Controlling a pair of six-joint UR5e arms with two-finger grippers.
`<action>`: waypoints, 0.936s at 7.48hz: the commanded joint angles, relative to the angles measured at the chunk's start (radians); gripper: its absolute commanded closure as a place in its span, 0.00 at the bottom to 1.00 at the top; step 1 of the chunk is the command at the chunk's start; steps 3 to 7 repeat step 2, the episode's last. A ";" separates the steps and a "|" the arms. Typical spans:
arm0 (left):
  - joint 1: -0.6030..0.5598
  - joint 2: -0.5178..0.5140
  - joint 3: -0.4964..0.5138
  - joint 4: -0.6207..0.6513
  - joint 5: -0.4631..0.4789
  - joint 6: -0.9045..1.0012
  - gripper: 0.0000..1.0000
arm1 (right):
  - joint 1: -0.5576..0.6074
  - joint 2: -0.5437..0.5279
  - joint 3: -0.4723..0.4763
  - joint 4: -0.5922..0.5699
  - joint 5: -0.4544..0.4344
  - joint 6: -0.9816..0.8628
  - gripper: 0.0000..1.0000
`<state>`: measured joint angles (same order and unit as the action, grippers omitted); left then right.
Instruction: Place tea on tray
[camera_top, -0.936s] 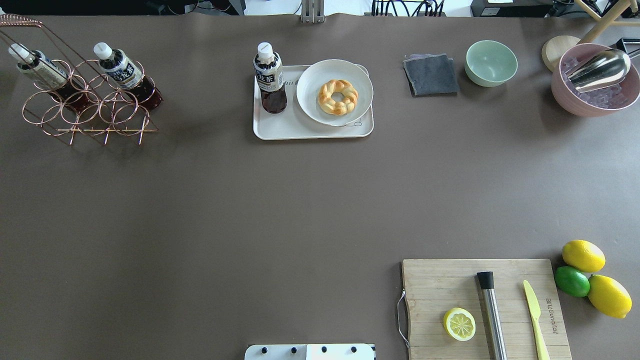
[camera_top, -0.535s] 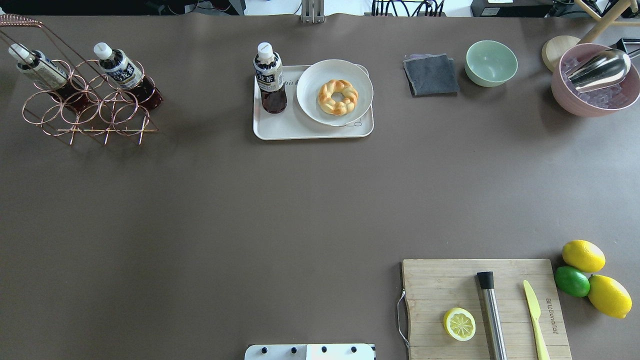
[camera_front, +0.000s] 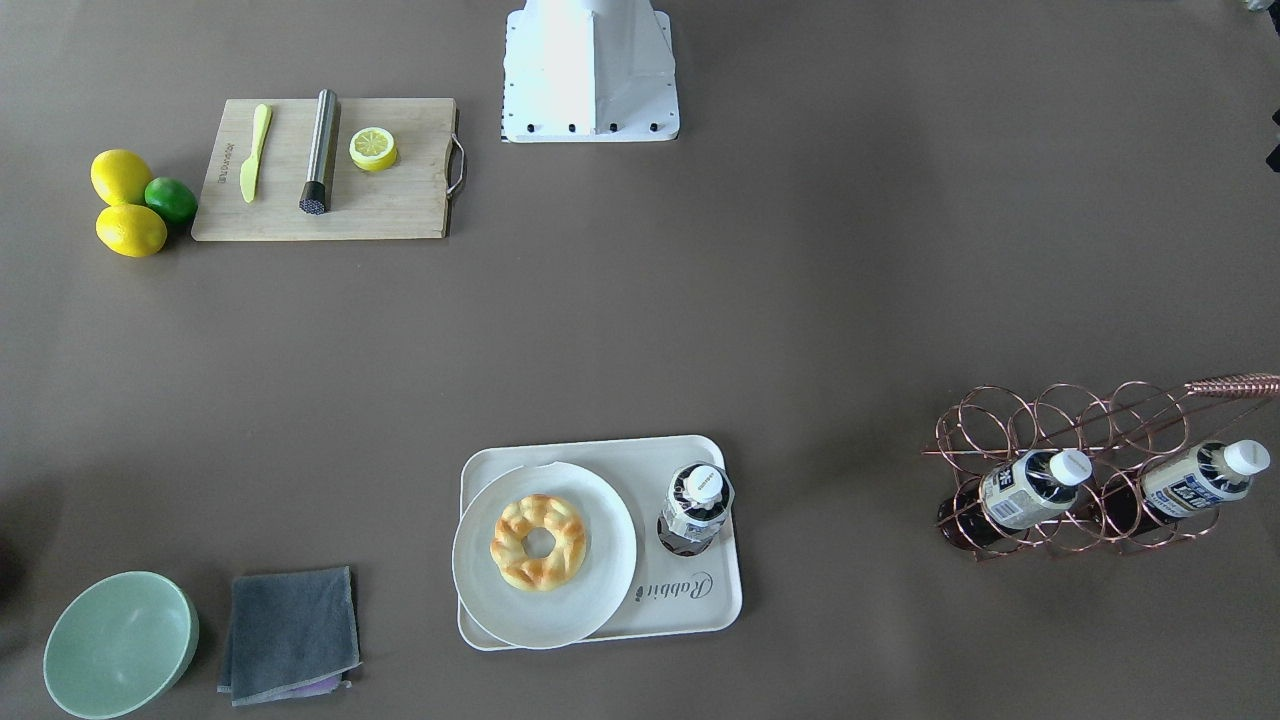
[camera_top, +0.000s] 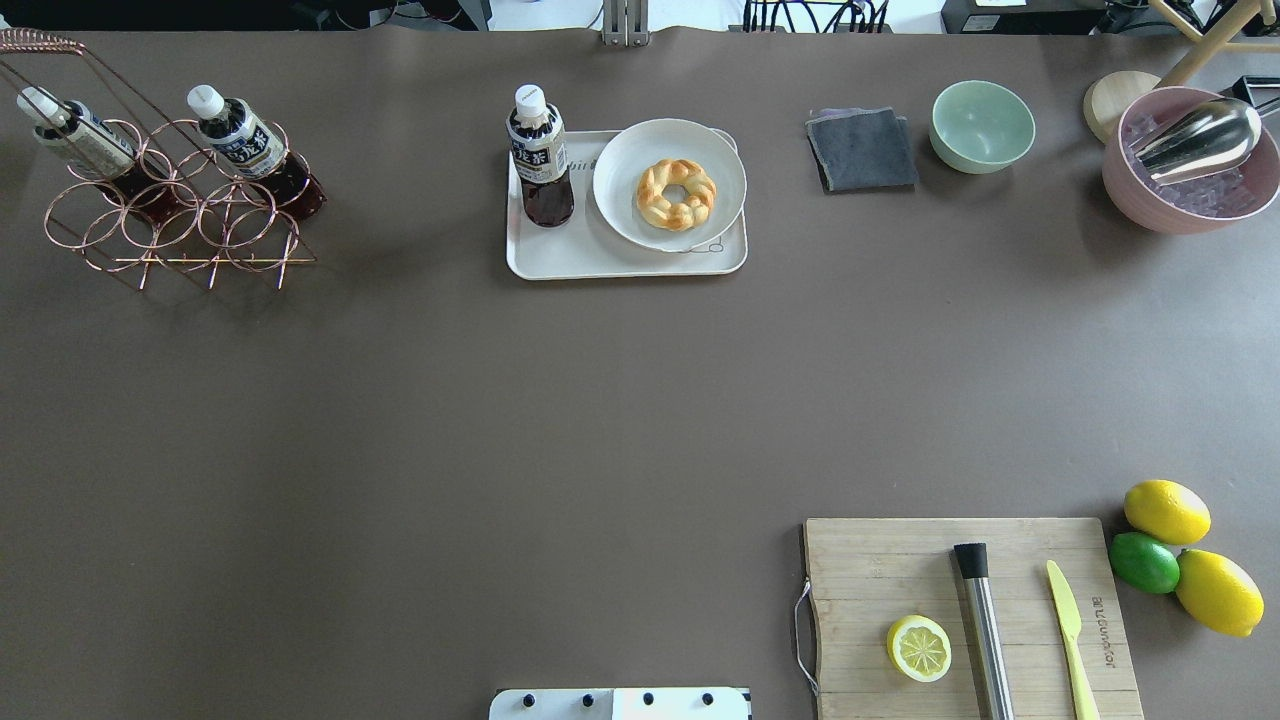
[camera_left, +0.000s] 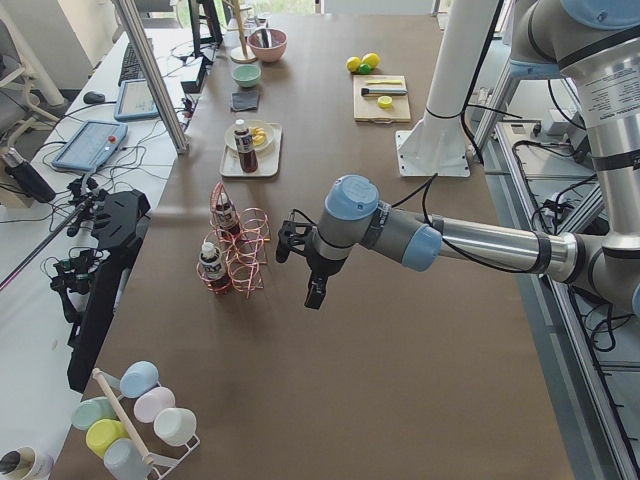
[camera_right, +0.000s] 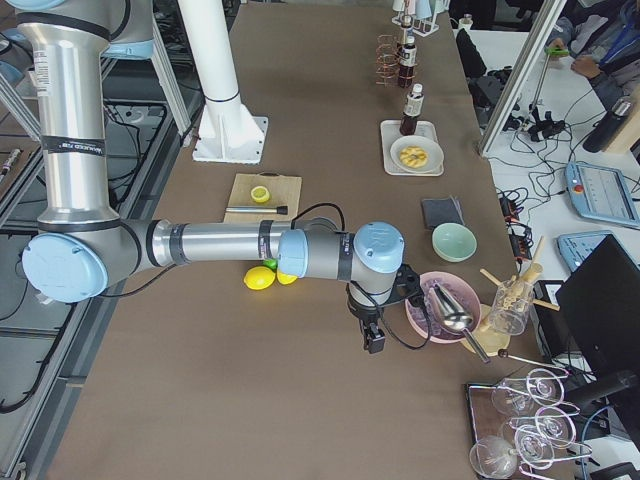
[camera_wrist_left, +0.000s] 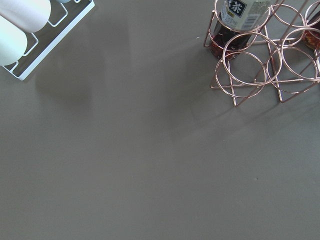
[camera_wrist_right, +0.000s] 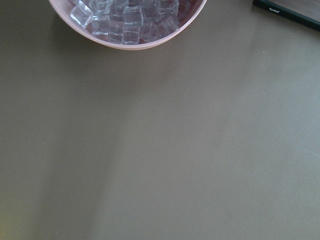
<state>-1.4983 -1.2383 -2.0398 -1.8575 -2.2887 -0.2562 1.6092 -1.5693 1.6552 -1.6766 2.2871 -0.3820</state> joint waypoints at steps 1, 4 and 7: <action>0.000 0.000 0.001 0.000 0.000 -0.003 0.03 | 0.000 0.000 0.000 0.000 0.002 0.000 0.00; 0.000 0.002 -0.002 -0.002 0.000 -0.003 0.03 | 0.000 -0.003 0.000 0.000 0.015 0.002 0.00; 0.000 0.002 -0.002 -0.002 0.000 -0.003 0.03 | 0.000 -0.003 0.000 0.000 0.015 0.002 0.00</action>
